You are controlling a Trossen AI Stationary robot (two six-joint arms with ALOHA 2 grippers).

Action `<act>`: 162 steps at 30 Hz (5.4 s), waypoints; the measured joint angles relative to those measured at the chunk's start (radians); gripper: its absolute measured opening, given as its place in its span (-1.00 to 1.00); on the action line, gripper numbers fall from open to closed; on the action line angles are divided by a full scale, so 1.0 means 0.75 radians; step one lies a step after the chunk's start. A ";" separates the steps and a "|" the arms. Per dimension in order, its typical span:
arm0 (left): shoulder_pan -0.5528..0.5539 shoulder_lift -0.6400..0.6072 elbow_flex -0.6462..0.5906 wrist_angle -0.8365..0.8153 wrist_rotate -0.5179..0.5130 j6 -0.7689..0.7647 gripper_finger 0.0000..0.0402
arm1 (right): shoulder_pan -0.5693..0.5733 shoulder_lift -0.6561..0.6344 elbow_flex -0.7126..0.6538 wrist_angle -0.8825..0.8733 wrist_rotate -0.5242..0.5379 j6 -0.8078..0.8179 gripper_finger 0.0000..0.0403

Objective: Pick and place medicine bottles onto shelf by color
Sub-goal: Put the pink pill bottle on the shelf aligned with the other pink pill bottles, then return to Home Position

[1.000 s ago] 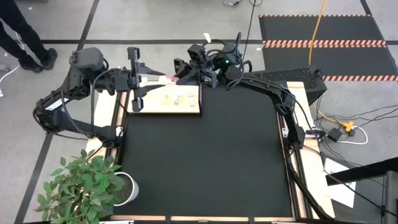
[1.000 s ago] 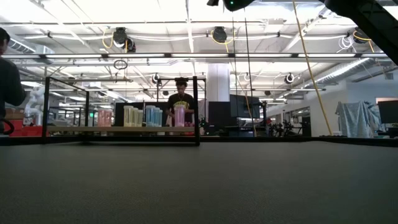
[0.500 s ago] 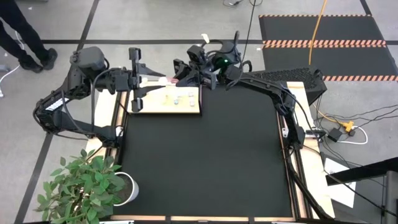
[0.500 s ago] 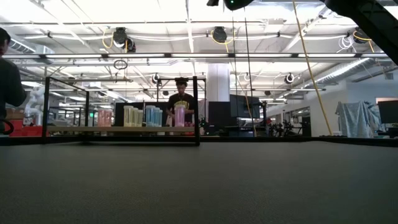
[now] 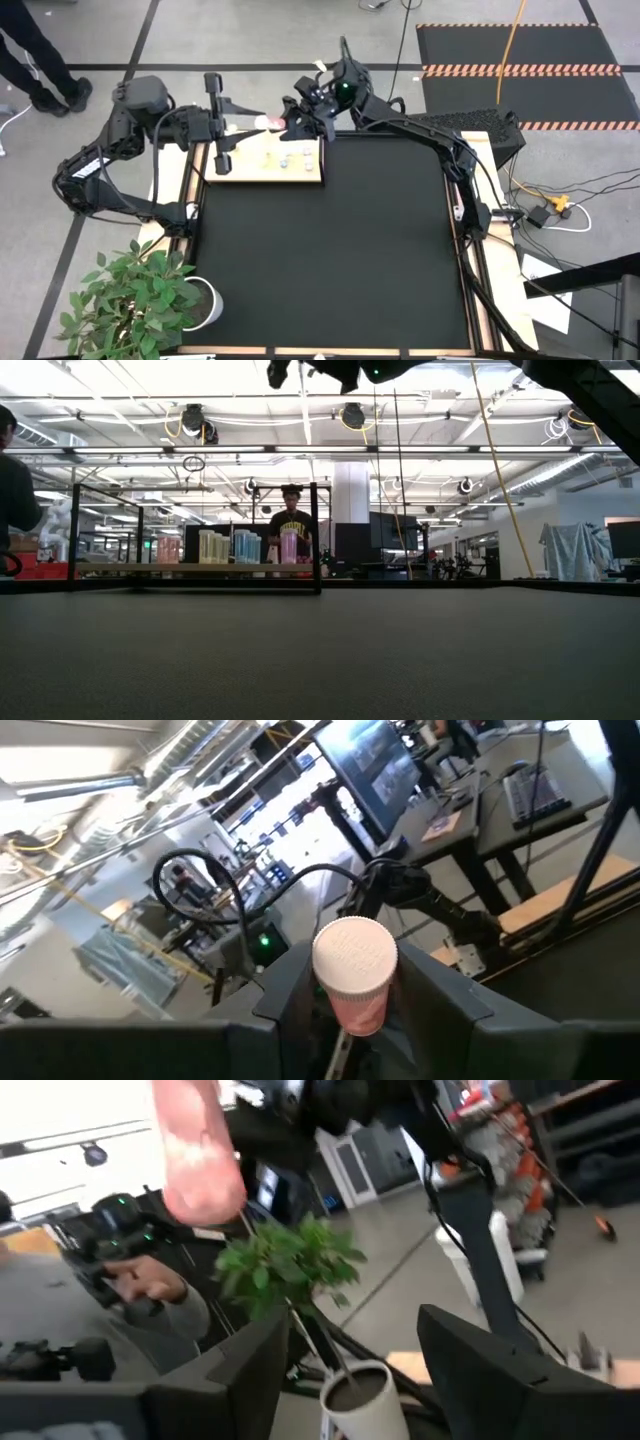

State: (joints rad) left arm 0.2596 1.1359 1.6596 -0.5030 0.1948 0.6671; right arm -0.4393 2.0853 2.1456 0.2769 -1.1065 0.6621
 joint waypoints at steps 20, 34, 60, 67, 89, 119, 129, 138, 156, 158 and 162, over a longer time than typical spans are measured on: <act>0.227 0.138 -0.067 -0.063 -0.573 -0.477 -0.34 | -0.192 -0.125 -0.001 -1.307 0.244 -0.774 0.10; 0.393 -0.012 -0.751 0.089 -0.801 -0.901 -0.34 | -0.277 -0.606 -0.200 -1.694 0.911 -1.113 0.10; 0.550 -0.112 -1.393 0.150 -0.930 -1.356 -0.34 | -0.485 -1.422 -1.769 -0.034 0.571 -0.200 0.10; 0.611 -0.271 -1.554 0.258 -0.920 -1.380 -0.34 | -0.566 -1.419 -1.769 0.119 0.561 -0.096 0.10; 0.611 -0.331 -1.650 0.233 -0.875 -1.333 -0.34 | -0.580 -1.419 -1.769 0.123 0.561 -0.060 0.10; 0.613 -0.331 -1.064 -0.306 -0.419 -1.160 0.58 | -0.521 -1.426 -1.769 0.180 0.571 -0.026 0.11; 0.429 -0.261 -0.650 -0.142 -0.209 -0.954 0.58 | -0.099 -1.426 -1.712 0.125 0.906 -0.300 -0.16; 0.160 -0.015 -0.625 0.404 0.054 -0.955 -0.33 | 0.213 -1.493 -1.709 -0.148 0.933 -0.620 -0.96; -0.036 -0.379 -1.290 0.722 0.067 -0.876 -0.95 | 0.370 -1.869 -1.868 -0.544 1.376 -0.798 -1.00; -0.074 -0.402 -1.371 0.740 0.067 -0.914 -0.95 | 0.379 -1.868 -1.959 -0.369 1.371 -0.762 -1.00; -0.157 -0.438 -1.476 0.801 0.047 -0.942 -0.98 | 0.426 -1.863 -2.191 0.075 1.369 -0.718 -1.00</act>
State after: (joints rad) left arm 0.1420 0.8072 0.5525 0.0976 0.2298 -0.0390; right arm -0.1195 0.6880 0.5020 0.3328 -0.0800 0.1234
